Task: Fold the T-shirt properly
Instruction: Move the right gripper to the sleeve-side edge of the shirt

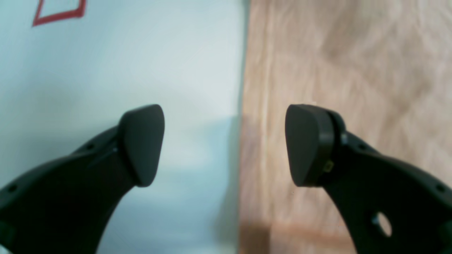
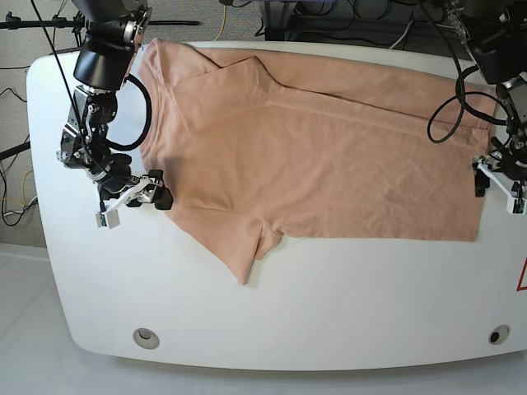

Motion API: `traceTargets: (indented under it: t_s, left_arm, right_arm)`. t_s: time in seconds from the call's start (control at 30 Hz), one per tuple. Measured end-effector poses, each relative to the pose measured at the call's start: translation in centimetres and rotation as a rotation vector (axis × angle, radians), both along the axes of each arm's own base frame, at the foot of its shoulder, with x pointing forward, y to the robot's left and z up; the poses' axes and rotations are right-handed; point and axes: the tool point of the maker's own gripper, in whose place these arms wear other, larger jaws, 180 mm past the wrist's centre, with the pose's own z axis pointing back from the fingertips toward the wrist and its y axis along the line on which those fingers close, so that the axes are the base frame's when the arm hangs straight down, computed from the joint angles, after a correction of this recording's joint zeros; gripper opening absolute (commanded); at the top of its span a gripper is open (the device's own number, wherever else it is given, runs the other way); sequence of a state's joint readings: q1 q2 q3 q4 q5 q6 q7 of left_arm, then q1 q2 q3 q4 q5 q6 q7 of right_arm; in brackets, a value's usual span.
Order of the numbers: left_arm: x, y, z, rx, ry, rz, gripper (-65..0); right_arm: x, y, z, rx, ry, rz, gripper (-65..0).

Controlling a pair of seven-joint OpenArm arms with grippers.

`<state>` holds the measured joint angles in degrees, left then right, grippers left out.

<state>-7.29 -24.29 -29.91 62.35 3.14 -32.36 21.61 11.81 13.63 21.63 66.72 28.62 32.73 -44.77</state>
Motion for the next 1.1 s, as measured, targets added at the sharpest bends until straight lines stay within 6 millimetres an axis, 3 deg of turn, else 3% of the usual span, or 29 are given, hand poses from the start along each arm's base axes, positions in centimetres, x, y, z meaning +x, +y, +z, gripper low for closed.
traceTargets:
  t_s: [0.4,0.63,0.83,1.1]
  left_arm:
    - [1.4,0.4,-2.0,-0.043,0.012,0.026,-14.1]
    - [2.3,0.5,-1.8,-0.071,-0.008,0.034,-14.1]
    - [1.9,1.3,-1.7,-0.057,-0.001,0.046,-14.1]
    - [2.3,0.8,-1.7,-0.067,-0.006,0.038,-14.1]
  right_arm:
    - [0.6,1.5,-0.8,0.032,-0.002,0.005,-16.1]
    - [0.3,1.7,-1.1,0.044,0.002,0.006,-16.1]
    - [-0.5,4.3,-1.3,0.052,-0.013,0.111,-16.1]
    - [-0.6,8.2,-1.6,0.069,-0.011,0.202,-16.4]
